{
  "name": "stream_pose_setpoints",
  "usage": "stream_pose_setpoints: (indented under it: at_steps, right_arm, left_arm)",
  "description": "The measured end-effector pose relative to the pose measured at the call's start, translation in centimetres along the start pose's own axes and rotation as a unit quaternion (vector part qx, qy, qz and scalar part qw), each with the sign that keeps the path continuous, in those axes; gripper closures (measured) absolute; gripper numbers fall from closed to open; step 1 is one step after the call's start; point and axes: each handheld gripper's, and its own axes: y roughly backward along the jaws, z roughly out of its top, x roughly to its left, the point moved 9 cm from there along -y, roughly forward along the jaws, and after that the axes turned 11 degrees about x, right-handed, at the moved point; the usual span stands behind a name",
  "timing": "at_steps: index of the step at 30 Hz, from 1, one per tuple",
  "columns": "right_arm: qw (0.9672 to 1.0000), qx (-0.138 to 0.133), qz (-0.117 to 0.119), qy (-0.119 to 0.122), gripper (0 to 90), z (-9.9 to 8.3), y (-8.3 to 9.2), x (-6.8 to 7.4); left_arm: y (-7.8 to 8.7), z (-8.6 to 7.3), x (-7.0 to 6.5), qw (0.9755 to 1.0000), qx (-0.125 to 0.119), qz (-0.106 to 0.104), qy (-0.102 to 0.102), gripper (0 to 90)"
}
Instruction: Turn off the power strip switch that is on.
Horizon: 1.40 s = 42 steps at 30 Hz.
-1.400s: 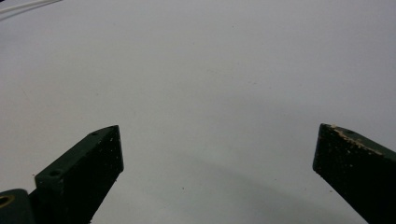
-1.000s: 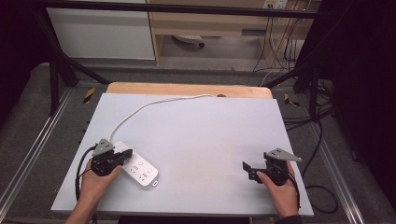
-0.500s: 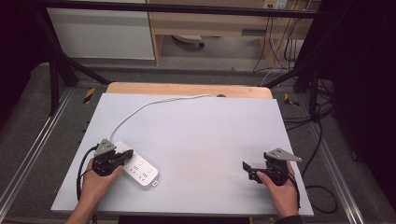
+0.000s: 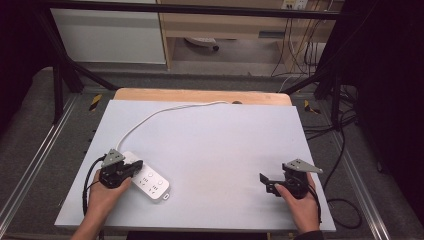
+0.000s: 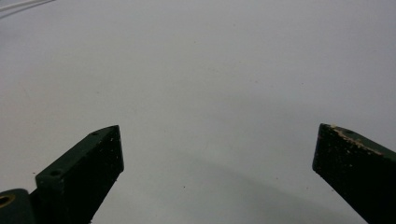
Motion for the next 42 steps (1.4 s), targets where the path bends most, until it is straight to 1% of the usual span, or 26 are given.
stream_pose_setpoints:
  at_steps: [4, 6, 8, 15, 18, 22, 27, 30, 42]
  right_arm:
    - [1.0000, 0.001, -0.001, 0.002, 2.9, -0.02, -0.02, -0.02]
    - [1.0000, 0.002, 0.000, 0.001, 2.9, -0.04, -0.03, 0.00]
    - [1.0000, 0.002, -0.001, 0.001, 2.9, -0.05, -0.03, -0.01]
    - [1.0000, 0.002, -0.002, 0.004, 2.9, -0.07, -0.06, -0.06]
    - [1.0000, 0.004, -0.001, 0.004, 2.9, -0.10, -0.08, -0.05]
    - [1.0000, 0.004, -0.002, 0.005, 2.9, -0.11, -0.10, -0.05]
    - [1.0000, 0.006, -0.002, 0.003, 2.9, -0.16, -0.14, -0.02]
    - [1.0000, 0.006, -0.003, 0.004, 2.9, -0.18, -0.17, -0.05]
    - [1.0000, 0.005, -0.003, 0.003, 3.0, -0.15, -0.12, -0.10]
  left_arm:
    - [-0.08, -0.05, -0.03, 1.0000, 0.003, 0.003, -0.004, 90.0]
    - [-0.11, -0.05, 0.00, 1.0000, 0.003, 0.003, -0.003, 90.0]
    - [-0.10, -0.06, 0.03, 1.0000, 0.003, -0.002, 0.000, 90.0]
    - [-0.12, -0.04, 0.01, 1.0000, 0.005, 0.002, -0.003, 90.0]
    - [-0.12, -0.04, 0.04, 1.0000, 0.004, -0.001, 0.001, 90.0]
    - [-0.12, -0.02, 0.01, 1.0000, 0.006, 0.002, -0.004, 90.0]
    - [-0.12, -0.03, 0.03, 1.0000, 0.007, 0.000, -0.002, 90.0]
    - [-0.12, -0.01, 0.00, 0.9999, 0.009, 0.005, -0.008, 90.0]
    - [-0.13, 0.00, -0.01, 0.9999, 0.010, 0.005, -0.007, 90.0]
